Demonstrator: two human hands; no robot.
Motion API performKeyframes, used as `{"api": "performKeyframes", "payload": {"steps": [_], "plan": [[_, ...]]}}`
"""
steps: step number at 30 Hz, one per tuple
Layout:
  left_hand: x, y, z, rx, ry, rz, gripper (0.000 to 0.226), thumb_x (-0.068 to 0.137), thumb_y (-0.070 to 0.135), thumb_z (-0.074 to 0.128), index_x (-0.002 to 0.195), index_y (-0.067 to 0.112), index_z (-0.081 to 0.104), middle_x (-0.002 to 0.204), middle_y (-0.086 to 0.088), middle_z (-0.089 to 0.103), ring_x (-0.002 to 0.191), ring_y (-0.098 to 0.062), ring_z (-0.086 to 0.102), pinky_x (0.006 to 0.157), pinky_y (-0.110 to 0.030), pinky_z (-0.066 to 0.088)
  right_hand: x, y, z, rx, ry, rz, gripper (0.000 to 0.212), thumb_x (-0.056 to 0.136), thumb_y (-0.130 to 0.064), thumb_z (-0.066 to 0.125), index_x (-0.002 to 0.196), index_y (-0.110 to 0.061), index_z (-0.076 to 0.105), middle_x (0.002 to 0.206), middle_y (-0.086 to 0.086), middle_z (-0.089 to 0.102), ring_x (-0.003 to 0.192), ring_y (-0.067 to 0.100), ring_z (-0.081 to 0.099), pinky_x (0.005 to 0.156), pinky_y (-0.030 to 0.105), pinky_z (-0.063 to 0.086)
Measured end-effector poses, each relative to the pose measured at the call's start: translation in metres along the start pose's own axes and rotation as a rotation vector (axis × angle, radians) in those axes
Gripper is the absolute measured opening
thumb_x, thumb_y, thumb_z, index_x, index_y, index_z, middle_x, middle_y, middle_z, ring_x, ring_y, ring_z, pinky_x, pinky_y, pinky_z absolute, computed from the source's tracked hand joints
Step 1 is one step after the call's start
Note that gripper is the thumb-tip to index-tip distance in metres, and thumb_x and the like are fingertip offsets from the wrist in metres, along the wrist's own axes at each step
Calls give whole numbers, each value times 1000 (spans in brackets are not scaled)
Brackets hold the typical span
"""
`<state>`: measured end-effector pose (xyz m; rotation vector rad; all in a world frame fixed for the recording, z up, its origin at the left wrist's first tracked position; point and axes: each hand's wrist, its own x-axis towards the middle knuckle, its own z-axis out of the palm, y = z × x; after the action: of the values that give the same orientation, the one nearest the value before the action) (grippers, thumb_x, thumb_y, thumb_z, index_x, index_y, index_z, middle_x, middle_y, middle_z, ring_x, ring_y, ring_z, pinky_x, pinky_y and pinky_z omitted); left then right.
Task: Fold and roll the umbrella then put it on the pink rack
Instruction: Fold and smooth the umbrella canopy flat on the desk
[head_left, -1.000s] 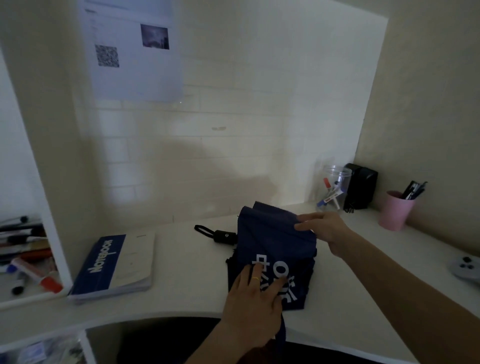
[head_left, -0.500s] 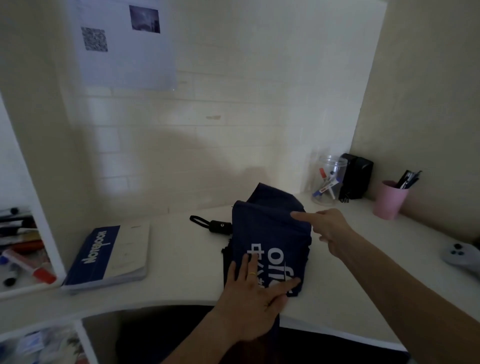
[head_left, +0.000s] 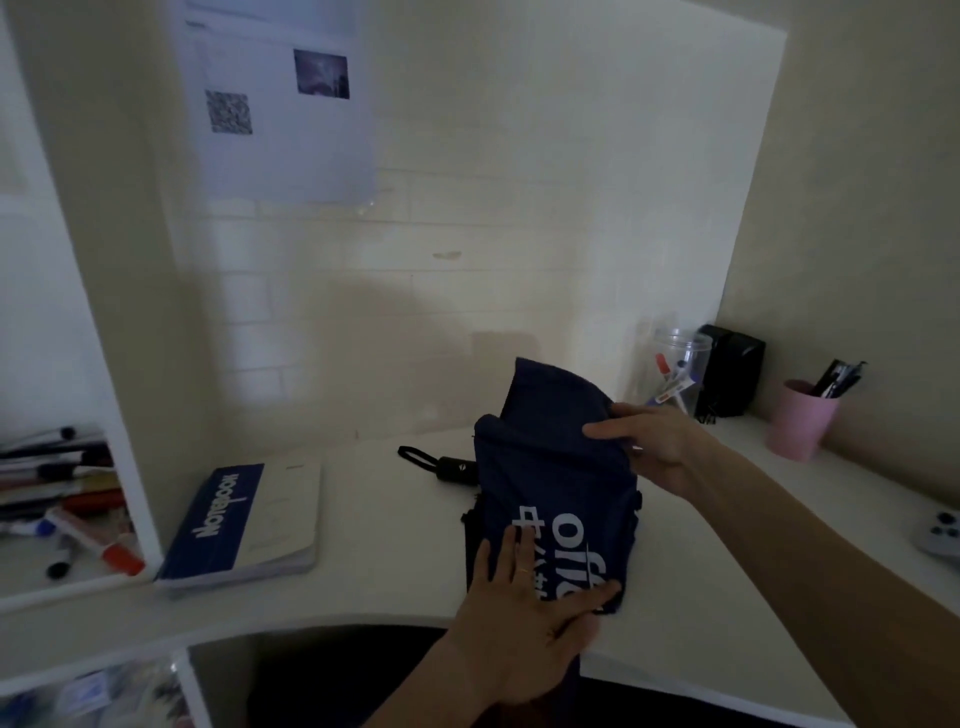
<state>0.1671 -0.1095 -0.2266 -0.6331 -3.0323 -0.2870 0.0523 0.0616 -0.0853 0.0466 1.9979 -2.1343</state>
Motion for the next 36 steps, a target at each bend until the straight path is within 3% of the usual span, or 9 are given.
{"api": "performKeyframes", "payload": {"steps": [4,10,14,19,23,25,28,31,36], "plan": [[-1,0,-1,4,-16,2,42,101,68,9,137,78,-10,164,-15,-27,150,-37,-29,120,-61,-14,-4,13,-6,41,59,-53,123,51,10,91,153,-9,26,137,26,54,103,37,67,80,50,62],[-1,0,-5,-40,-55,-7,43,99,70,10,135,80,-12,165,-15,-24,151,-36,-27,121,-59,-13,-26,47,-5,-76,238,-211,122,58,7,91,155,-19,23,146,21,43,122,36,55,91,50,55],[0,-3,-9,-167,-76,-32,47,100,69,14,141,75,-8,168,-9,-16,154,-30,-21,123,-54,-11,-35,75,-8,-372,298,-406,102,69,-1,88,150,-27,31,117,9,68,95,23,70,84,45,60],[4,-13,-24,-475,46,-128,36,106,50,32,137,34,39,141,4,49,129,-18,43,117,-45,31,-44,102,-16,-433,425,-511,70,75,-11,85,132,-24,47,83,-1,72,82,12,70,80,36,57],[7,-22,-27,-556,-8,-118,40,110,33,34,130,16,64,150,6,43,142,-12,30,123,-33,18,-47,131,-7,-536,343,-482,77,68,-8,88,123,-30,39,88,-4,68,74,12,67,67,25,52],[10,-28,-28,-677,33,-184,39,108,36,41,116,16,73,147,4,46,135,-8,38,119,-31,30,-43,140,-6,-603,298,-453,76,68,-5,86,121,-28,37,90,-3,64,69,14,66,62,25,54],[21,-36,-40,-655,240,-293,26,99,27,60,119,10,62,122,-4,62,106,-11,59,97,-30,51,-38,140,-10,-662,275,-408,75,69,-8,86,122,-25,36,95,-5,60,69,13,67,60,23,54],[40,-45,-56,-718,540,-484,73,86,15,75,146,12,34,138,-7,50,118,-23,57,102,-40,50,-35,137,-12,-691,258,-371,79,67,-14,89,121,-27,32,103,-5,56,69,12,67,59,20,51],[64,-42,-74,-1444,512,-512,103,78,-13,77,158,15,17,136,-7,55,99,-20,69,83,-36,60,-32,138,-18,-597,223,-308,66,76,-21,84,125,-20,39,114,2,58,81,12,68,65,22,54]]}}
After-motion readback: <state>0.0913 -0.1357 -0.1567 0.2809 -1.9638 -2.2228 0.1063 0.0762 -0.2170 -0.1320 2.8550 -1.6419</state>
